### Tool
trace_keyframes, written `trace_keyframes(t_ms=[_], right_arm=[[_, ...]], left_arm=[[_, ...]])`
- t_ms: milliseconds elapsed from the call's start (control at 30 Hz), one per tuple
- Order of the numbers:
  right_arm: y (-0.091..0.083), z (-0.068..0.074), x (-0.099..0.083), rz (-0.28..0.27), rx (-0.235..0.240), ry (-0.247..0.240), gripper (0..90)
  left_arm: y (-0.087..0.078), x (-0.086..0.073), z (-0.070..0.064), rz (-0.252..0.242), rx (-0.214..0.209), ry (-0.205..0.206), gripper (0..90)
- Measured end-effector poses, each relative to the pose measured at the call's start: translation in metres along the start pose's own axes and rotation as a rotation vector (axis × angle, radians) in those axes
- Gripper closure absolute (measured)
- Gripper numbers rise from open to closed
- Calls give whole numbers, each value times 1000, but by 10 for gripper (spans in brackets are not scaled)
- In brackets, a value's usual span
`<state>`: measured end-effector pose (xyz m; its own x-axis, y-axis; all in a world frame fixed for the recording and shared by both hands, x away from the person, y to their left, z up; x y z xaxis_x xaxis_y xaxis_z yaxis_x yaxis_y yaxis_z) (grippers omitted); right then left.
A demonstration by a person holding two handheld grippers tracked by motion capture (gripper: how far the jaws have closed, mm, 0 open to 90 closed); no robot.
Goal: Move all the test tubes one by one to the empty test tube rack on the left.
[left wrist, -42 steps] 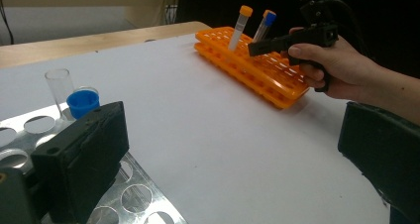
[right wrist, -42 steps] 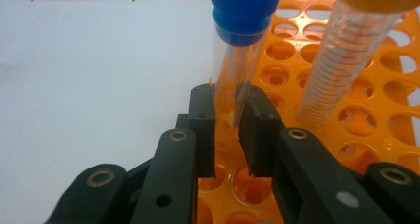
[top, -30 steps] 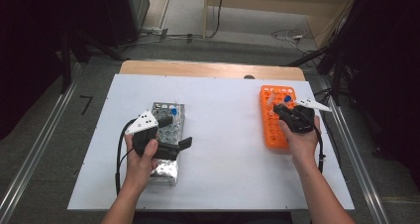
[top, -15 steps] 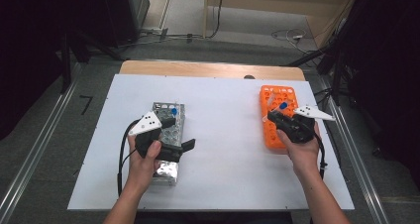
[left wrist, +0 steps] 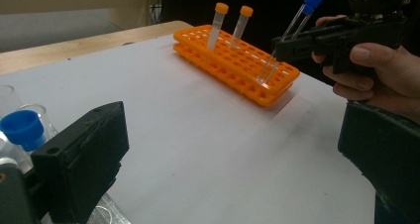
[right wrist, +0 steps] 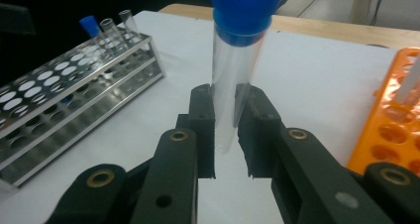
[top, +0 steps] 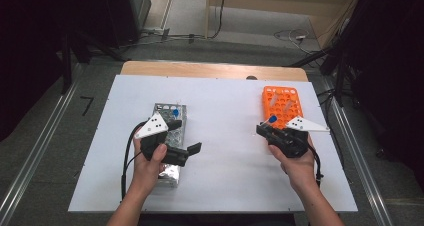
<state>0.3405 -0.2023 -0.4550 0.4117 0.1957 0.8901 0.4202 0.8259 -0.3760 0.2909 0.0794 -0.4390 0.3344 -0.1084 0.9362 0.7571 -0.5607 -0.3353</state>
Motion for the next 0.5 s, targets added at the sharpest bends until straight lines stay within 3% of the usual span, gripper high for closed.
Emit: trace_keyframes(t_ms=[500], right_arm=[[28,40,-12,69,116,-49,748]], left_arm=[[3,3,-19,-6,-47,32,0]])
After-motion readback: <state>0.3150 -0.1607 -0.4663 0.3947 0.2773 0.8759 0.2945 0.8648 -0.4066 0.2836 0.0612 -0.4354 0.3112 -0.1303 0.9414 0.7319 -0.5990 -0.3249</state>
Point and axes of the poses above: each handheld gripper's, and its own axes: y roughly forward along the jaws, x roughly out of its top, z roughly to its left, the point moved 6 cm from there along y, roughly forward along the jaws, and after that the axes turned 15 degrees about x, right-handed, at the moved point
